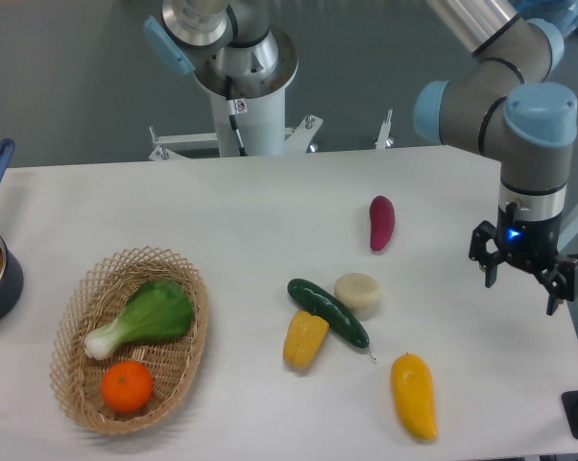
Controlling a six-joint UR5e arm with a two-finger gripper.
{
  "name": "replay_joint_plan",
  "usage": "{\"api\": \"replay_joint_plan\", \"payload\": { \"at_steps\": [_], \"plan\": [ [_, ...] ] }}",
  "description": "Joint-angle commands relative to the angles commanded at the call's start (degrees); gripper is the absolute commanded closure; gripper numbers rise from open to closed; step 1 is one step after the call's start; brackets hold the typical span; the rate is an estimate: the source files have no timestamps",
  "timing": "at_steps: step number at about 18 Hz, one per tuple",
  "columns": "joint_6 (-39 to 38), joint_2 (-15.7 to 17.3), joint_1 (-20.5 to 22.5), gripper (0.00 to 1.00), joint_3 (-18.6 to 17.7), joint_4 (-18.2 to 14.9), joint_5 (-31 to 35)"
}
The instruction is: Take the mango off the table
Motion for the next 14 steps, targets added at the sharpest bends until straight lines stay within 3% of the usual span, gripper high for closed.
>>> {"api": "replay_joint_plan", "payload": {
  "at_steps": [8,14],
  "plan": [
    [-1.40,-0.09,0.00,0.00,-0.09,0.18,0.09],
    [-22.39,-2.80,-3.24,0.00,1.57,0.26,4.73]
  ]
}}
